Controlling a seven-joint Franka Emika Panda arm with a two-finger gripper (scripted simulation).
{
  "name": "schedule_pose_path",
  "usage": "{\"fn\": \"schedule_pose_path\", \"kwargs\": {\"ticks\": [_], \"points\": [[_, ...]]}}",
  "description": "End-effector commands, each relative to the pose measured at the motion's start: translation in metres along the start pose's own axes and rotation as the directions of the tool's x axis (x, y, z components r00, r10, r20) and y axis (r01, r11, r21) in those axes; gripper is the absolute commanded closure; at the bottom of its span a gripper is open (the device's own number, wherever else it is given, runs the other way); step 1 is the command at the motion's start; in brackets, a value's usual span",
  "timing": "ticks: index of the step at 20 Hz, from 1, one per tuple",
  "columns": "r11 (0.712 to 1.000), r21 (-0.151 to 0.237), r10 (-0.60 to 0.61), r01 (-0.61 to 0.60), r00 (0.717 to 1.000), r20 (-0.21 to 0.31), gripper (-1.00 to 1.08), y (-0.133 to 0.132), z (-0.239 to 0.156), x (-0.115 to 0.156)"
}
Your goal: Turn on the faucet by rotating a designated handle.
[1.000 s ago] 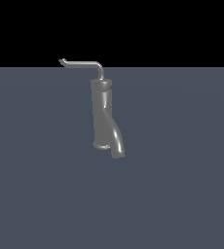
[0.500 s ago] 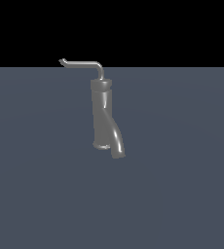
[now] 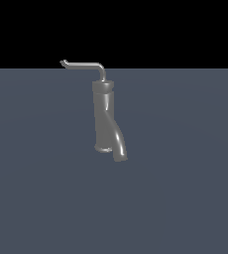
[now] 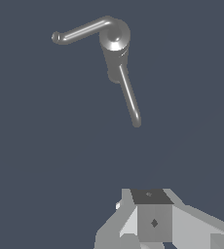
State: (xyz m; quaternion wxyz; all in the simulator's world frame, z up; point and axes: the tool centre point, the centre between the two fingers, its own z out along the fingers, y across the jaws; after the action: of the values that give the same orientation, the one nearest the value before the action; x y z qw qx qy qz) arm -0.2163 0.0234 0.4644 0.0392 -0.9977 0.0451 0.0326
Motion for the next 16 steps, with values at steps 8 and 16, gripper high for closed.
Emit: {"fn": "schedule_pose_path", "kwargs": {"ticks": [8, 16], "points": [[0.979, 0.030, 0.201, -0.201, 0.980, 0.011, 1.08, -0.016, 0.012, 0.047], [0.924, 0.038, 0.380, -0.381, 0.925, 0.023, 1.08, -0.032, 0.029, 0.089]]}}
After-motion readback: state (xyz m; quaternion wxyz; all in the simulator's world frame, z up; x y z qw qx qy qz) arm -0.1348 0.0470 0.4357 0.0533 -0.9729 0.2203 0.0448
